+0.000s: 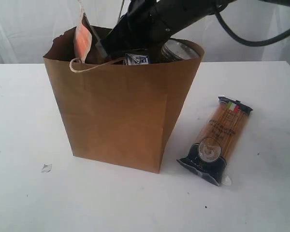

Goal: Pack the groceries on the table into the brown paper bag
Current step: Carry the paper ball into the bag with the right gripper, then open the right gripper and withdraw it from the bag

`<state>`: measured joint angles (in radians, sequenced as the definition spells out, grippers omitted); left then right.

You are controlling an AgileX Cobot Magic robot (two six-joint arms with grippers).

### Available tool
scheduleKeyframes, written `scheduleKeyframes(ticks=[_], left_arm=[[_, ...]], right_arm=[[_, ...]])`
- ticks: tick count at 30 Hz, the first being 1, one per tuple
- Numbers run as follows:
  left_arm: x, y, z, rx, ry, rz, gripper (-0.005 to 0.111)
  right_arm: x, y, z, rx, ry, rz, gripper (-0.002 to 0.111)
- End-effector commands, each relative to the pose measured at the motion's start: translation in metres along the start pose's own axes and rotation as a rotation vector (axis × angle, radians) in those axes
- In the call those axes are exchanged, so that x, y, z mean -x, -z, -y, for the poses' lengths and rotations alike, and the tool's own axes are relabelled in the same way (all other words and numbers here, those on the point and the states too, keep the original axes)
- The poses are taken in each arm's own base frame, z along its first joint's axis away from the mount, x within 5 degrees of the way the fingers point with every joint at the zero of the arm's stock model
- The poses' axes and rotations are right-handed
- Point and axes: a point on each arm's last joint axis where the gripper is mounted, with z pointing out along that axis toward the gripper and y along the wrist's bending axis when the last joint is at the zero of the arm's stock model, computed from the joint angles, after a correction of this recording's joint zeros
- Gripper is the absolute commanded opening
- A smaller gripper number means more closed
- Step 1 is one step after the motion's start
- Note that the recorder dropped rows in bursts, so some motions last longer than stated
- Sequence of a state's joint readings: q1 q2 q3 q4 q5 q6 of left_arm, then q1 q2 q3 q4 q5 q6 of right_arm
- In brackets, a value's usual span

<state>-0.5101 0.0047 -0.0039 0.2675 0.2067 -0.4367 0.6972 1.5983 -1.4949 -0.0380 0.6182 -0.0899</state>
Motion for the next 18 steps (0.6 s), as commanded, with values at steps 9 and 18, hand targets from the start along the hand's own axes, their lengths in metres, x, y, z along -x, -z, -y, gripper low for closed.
scheduleKeyframes(ticks=[9, 18], left_arm=[[-0.001, 0.0, 0.0, 0.0, 0.006, -0.004, 0.001], [-0.001, 0.0, 0.0, 0.0, 0.006, -0.004, 0.001]], right_arm=[[0.004, 0.002, 0.001, -0.013, 0.008, 0.021, 0.048], [0.004, 0.015, 0.002, -0.016, 0.004, 0.004, 0.048]])
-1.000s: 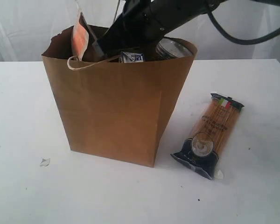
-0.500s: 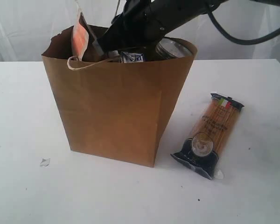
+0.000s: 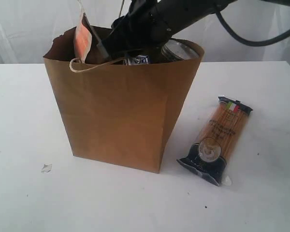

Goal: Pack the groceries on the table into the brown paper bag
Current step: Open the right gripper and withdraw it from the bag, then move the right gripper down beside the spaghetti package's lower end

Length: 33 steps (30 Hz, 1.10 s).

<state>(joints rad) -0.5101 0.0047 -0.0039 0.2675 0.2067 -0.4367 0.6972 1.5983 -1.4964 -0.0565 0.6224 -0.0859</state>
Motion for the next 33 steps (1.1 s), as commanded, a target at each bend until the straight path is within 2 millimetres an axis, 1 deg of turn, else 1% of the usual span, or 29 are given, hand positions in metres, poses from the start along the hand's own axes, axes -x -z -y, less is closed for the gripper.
scheduleKeyframes(ticks=[1, 5, 9, 14, 24, 33], left_arm=[[-0.001, 0.0, 0.0, 0.0, 0.006, -0.004, 0.001], [-0.001, 0.0, 0.0, 0.0, 0.006, -0.004, 0.001], [-0.001, 0.0, 0.0, 0.0, 0.006, -0.004, 0.001], [-0.001, 0.0, 0.0, 0.0, 0.006, -0.004, 0.001], [-0.001, 0.0, 0.0, 0.0, 0.006, -0.004, 0.001], [-0.001, 0.0, 0.0, 0.0, 0.006, -0.004, 0.001]], right_arm=[[0.003, 0.02, 0.001, -0.005, -0.007, -0.009, 0.048], [0.001, 0.036, 0.002, -0.005, -0.009, -0.032, 0.048], [-0.002, 0.057, 0.002, -0.008, -0.01, -0.016, 0.048], [-0.012, 0.078, 0.002, -0.009, -0.023, -0.009, 0.048], [-0.058, 0.096, -0.004, -0.003, -0.067, -0.075, 0.048], [-0.081, 0.127, -0.005, -0.012, -0.104, -0.039, 0.048]])
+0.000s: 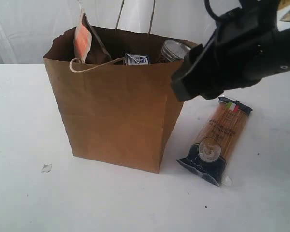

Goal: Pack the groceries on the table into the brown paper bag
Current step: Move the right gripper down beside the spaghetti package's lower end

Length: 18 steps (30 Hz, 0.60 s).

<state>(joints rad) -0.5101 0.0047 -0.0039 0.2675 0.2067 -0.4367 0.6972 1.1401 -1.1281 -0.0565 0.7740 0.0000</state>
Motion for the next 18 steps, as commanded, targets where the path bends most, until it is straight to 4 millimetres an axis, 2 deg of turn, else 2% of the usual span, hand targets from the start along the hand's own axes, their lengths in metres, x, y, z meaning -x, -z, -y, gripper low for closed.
scheduleKeyframes(ticks=[1, 5, 9, 18], left_arm=[[-0.001, 0.0, 0.0, 0.0, 0.006, -0.004, 0.001], [-0.001, 0.0, 0.0, 0.0, 0.006, -0.004, 0.001], [-0.001, 0.0, 0.0, 0.0, 0.006, -0.004, 0.001], [-0.001, 0.0, 0.0, 0.0, 0.006, -0.004, 0.001]], right_arm=[[-0.012, 0.015, 0.001, -0.016, -0.027, 0.025, 0.048], [-0.024, 0.024, 0.004, -0.046, -0.048, 0.025, 0.048], [-0.037, 0.024, 0.007, -0.078, -0.066, -0.013, 0.048], [-0.07, 0.002, 0.032, -0.176, -0.2, -0.15, 0.048]])
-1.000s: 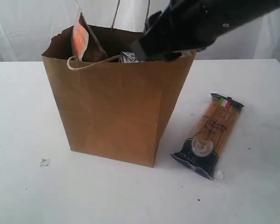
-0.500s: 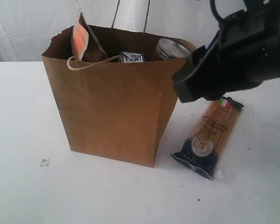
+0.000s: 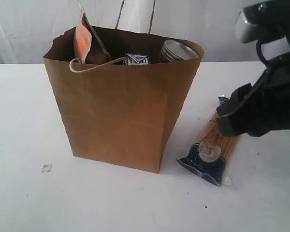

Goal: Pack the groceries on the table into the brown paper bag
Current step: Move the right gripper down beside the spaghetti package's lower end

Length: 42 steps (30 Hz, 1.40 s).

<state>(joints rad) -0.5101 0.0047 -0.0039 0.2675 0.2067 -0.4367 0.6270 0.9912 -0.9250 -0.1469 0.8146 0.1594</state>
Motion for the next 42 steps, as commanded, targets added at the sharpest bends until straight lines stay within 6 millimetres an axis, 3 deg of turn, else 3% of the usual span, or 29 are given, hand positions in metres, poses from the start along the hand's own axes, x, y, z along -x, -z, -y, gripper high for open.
scheduleKeyframes(ticks=[1, 7, 8, 15, 21, 27, 42], left_arm=[[-0.001, 0.0, 0.0, 0.0, 0.006, -0.004, 0.001], [-0.001, 0.0, 0.0, 0.0, 0.006, -0.004, 0.001], [-0.001, 0.0, 0.0, 0.0, 0.006, -0.004, 0.001], [-0.001, 0.0, 0.0, 0.0, 0.006, -0.004, 0.001], [-0.001, 0.0, 0.0, 0.0, 0.006, -0.004, 0.001], [-0.001, 0.0, 0.0, 0.0, 0.006, -0.004, 0.001], [-0.001, 0.0, 0.0, 0.0, 0.006, -0.004, 0.001]], right_arm=[[-0.014, -0.016, 0.019, -0.072, -0.082, -0.074, 0.048], [-0.029, -0.051, 0.038, -0.075, -0.144, -0.227, 0.048], [-0.033, -0.068, 0.04, -0.035, -0.166, -0.296, 0.048], [-0.048, -0.13, 0.048, -0.013, -0.176, -0.474, 0.047], [-0.057, -0.157, 0.051, -0.024, -0.16, -0.52, 0.047], [-0.072, -0.179, 0.051, -0.023, -0.16, -0.572, 0.047], [-0.089, -0.194, 0.051, -0.03, -0.163, -0.551, 0.047]])
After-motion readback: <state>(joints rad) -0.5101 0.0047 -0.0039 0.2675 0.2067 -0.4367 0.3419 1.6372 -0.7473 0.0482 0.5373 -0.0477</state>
